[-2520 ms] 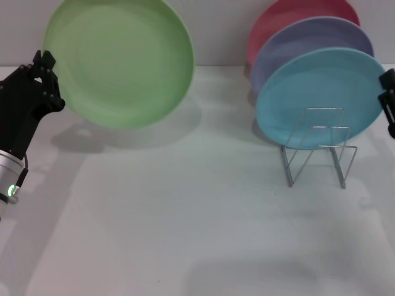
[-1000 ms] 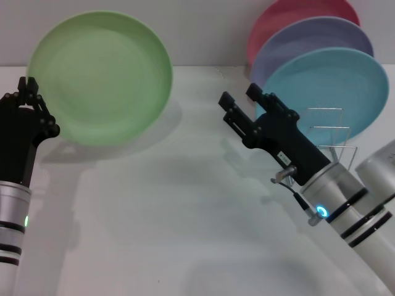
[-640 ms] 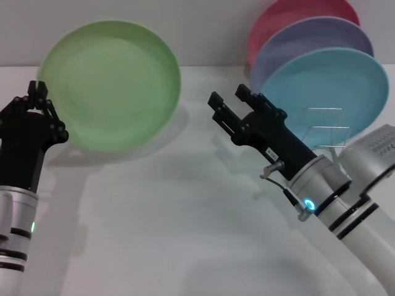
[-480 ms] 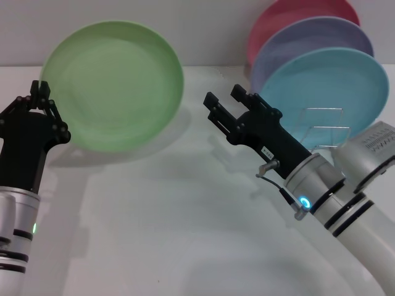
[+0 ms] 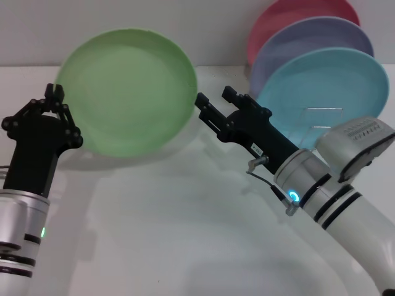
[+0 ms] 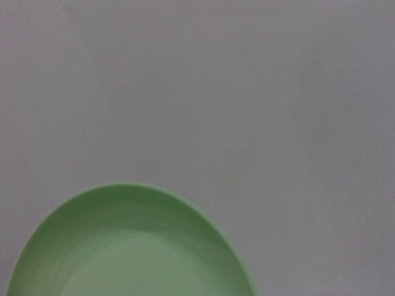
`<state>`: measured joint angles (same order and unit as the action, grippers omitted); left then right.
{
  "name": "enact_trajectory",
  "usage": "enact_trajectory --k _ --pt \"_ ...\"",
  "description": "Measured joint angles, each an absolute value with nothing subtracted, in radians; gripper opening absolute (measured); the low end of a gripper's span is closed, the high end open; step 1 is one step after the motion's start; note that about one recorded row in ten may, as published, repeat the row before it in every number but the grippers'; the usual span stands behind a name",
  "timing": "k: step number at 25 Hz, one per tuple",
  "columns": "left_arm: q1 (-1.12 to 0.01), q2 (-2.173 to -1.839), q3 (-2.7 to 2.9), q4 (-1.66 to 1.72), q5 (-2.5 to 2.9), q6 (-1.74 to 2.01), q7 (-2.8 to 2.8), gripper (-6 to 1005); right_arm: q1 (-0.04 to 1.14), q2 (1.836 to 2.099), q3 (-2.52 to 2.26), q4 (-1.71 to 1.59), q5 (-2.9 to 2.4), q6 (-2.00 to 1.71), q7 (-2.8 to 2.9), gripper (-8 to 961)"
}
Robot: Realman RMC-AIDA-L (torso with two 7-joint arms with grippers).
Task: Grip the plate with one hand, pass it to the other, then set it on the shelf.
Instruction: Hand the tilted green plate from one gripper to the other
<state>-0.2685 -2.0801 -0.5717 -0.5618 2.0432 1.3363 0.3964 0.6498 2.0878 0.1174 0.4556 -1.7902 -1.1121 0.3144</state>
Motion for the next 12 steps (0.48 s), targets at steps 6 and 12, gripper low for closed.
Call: enact_trajectory --k 6,12 --pt "-0.278 -2.080 -0.563 -0.560 2.043 1.330 0.405 33 0.657 2.088 0.133 0.459 -1.790 -1.081 0.314 689" --pt "-0.284 -2.080 -0.566 -0.560 2.043 1.328 0.405 33 0.657 2.088 0.134 0.459 -1.790 -1.080 0.315 689"
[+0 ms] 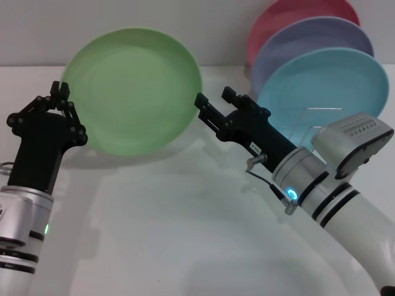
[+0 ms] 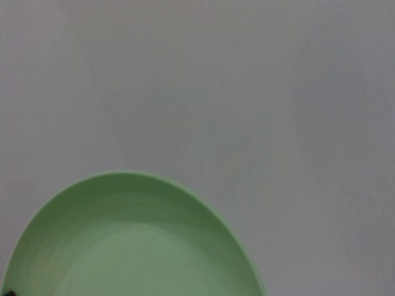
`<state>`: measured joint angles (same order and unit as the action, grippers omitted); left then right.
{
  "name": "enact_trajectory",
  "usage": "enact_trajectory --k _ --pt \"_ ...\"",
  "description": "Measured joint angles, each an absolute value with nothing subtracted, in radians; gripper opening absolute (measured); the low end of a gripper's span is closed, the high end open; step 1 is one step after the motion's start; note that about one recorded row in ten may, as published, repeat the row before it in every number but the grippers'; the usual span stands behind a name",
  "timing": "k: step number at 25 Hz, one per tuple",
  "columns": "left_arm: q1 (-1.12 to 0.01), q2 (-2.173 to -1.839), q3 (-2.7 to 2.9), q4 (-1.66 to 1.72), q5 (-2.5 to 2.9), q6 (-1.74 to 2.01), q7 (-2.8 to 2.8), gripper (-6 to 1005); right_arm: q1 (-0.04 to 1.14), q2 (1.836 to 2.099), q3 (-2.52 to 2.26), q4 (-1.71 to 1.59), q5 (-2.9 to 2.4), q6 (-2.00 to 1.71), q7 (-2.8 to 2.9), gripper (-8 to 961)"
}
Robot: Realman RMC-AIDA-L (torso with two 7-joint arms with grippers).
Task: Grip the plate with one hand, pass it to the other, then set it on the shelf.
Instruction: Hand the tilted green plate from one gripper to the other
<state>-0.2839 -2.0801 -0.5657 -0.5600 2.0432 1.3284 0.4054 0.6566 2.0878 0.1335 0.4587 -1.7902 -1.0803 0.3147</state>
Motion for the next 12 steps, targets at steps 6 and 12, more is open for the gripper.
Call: enact_trajectory --k 6,12 --pt "-0.290 -2.080 -0.566 -0.558 2.042 1.319 0.405 32 0.656 2.088 0.134 0.459 -1.790 -1.080 0.315 688" --pt "-0.291 -2.080 -0.564 -0.558 2.042 1.317 0.405 32 0.654 2.088 0.133 0.459 -1.790 -1.080 0.315 688"
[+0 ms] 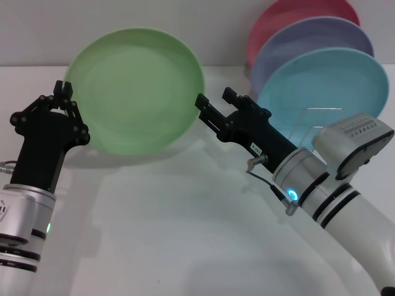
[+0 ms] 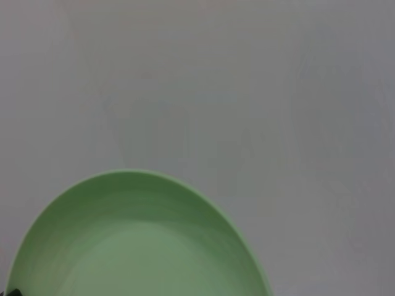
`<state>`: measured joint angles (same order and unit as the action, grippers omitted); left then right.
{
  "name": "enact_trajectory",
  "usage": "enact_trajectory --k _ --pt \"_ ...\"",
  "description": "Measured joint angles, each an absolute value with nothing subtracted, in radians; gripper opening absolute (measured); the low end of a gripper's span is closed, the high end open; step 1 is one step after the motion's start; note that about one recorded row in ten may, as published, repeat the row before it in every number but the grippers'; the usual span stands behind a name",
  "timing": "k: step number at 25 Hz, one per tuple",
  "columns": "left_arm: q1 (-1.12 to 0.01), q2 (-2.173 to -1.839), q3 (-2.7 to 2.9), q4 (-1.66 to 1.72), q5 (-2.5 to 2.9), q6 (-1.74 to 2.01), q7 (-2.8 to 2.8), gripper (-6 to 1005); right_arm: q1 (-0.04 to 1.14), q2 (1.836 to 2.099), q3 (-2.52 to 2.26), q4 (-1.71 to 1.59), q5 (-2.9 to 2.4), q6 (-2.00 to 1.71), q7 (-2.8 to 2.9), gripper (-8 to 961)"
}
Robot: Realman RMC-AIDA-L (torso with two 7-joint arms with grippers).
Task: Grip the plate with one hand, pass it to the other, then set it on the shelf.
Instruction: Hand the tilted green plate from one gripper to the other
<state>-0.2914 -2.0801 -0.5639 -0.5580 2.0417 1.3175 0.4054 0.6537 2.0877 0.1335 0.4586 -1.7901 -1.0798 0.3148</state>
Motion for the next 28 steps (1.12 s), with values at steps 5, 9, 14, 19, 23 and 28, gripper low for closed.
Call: enact_trajectory --k 5,9,14,19,23,28 --pt "-0.290 -2.080 -0.561 -0.558 2.042 1.316 0.405 32 0.652 2.088 0.133 0.462 -1.790 -1.080 0.318 687" --pt "-0.288 -2.080 -0.554 -0.558 2.042 1.316 0.405 32 0.650 2.088 0.133 0.466 -1.790 -1.080 0.318 679" --pt "-0.288 -2.080 -0.530 -0.558 2.042 1.319 0.423 32 0.649 2.089 0.133 0.468 -1.790 -1.080 0.318 669" --pt "-0.290 -2.080 -0.519 -0.558 2.042 1.322 0.442 33 0.654 2.089 0.141 0.468 -1.787 -1.060 0.317 658" --pt "-0.290 -2.080 -0.526 -0.557 2.042 1.322 0.443 35 0.660 2.089 0.155 0.468 -1.787 -1.036 0.313 650" --pt "-0.294 -2.080 -0.536 -0.541 2.039 1.318 0.436 37 0.669 2.089 0.164 0.466 -1.788 -1.028 0.271 640"
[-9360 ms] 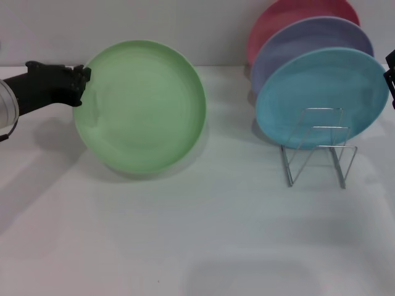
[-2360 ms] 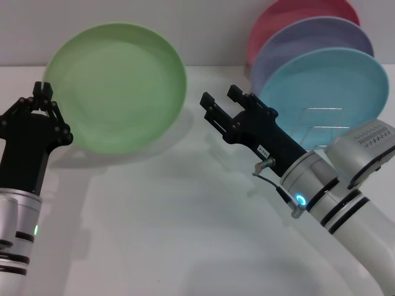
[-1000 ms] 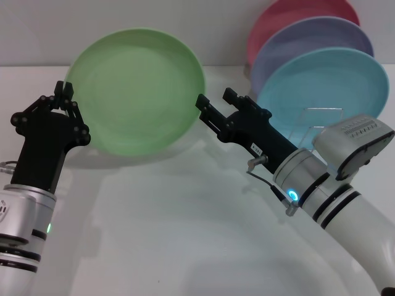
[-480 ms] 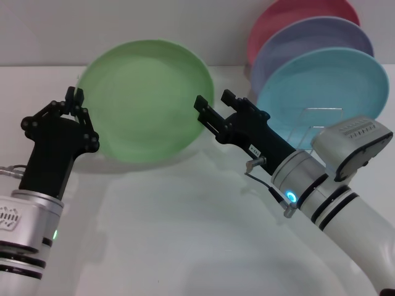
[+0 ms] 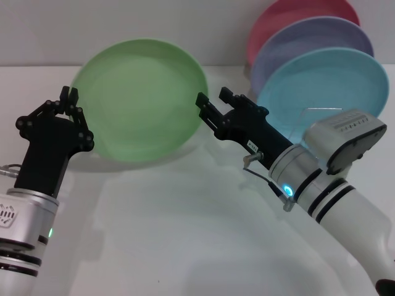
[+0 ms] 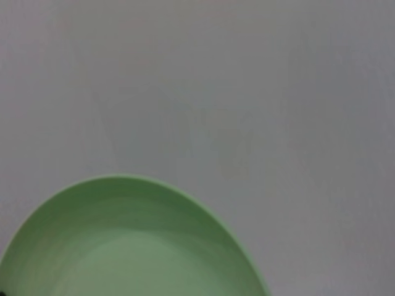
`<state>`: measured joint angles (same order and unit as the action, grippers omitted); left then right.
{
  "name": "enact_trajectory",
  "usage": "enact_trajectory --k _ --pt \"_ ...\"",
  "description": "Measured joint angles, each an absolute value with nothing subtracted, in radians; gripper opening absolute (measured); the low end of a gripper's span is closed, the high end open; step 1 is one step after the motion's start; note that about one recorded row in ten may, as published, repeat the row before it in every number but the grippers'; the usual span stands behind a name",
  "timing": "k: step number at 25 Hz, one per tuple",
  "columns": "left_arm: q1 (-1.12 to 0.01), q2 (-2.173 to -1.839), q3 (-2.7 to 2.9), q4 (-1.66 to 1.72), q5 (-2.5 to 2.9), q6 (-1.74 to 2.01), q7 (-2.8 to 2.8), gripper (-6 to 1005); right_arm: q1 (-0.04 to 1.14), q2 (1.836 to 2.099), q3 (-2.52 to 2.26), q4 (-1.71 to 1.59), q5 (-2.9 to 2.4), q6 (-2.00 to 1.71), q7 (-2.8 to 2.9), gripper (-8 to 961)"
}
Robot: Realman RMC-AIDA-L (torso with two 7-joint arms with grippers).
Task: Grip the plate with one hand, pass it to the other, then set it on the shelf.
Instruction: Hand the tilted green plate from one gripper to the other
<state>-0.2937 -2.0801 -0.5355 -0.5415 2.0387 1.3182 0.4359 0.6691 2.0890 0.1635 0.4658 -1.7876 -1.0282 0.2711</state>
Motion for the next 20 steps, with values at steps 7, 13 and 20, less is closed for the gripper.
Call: enact_trajectory --k 7,13,20 --pt "-0.303 -2.080 -0.536 -0.532 2.017 1.317 0.434 40 0.669 2.088 0.170 0.496 -1.789 -1.029 0.083 558" --pt "-0.305 -2.080 -0.537 -0.532 2.016 1.316 0.434 43 0.668 2.089 0.170 0.493 -1.790 -1.031 0.053 340" --pt "-0.306 -2.080 -0.537 -0.532 2.016 1.316 0.434 46 0.671 2.089 0.175 0.482 -1.790 -1.034 0.034 307"
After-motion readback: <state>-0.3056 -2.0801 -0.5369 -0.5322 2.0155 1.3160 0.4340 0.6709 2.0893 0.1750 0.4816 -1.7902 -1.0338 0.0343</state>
